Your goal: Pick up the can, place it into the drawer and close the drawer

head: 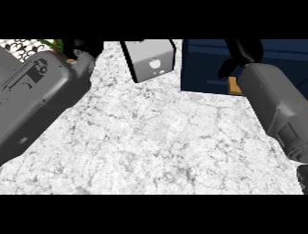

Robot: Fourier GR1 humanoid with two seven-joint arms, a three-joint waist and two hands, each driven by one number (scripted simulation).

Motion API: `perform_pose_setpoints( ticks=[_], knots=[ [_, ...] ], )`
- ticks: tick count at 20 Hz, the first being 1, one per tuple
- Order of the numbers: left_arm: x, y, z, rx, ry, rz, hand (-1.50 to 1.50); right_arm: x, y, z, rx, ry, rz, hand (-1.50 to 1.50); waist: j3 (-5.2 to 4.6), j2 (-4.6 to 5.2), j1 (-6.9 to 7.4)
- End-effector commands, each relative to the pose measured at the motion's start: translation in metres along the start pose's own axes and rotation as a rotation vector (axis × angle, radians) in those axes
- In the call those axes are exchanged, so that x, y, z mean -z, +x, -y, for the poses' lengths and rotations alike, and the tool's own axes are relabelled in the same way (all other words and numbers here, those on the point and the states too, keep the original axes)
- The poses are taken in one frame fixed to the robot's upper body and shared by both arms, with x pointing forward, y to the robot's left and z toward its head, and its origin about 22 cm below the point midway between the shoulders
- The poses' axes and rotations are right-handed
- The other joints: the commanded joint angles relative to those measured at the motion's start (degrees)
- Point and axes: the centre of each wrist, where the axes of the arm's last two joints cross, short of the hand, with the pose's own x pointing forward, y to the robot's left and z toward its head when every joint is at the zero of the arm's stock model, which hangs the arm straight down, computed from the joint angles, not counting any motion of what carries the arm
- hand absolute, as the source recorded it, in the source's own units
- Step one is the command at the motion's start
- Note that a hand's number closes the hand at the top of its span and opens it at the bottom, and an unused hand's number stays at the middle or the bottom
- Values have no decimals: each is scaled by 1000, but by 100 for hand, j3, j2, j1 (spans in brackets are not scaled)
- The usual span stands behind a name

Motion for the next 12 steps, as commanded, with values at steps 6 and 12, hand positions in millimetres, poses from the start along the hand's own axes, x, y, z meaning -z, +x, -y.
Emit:
perform_pose_setpoints(
  ticks=[6, 12],
  knots=[
    [-2, 4, -5, 2, -5, 2, -150, 23, 39, 18, 582, -86, -68, -150, -21, -58, 62],
    [-10, 5, -1, 0, -15, -19, -150, 30, 20, 36, 689, -89, -77, -150, -47, -77, 79]
  ],
)
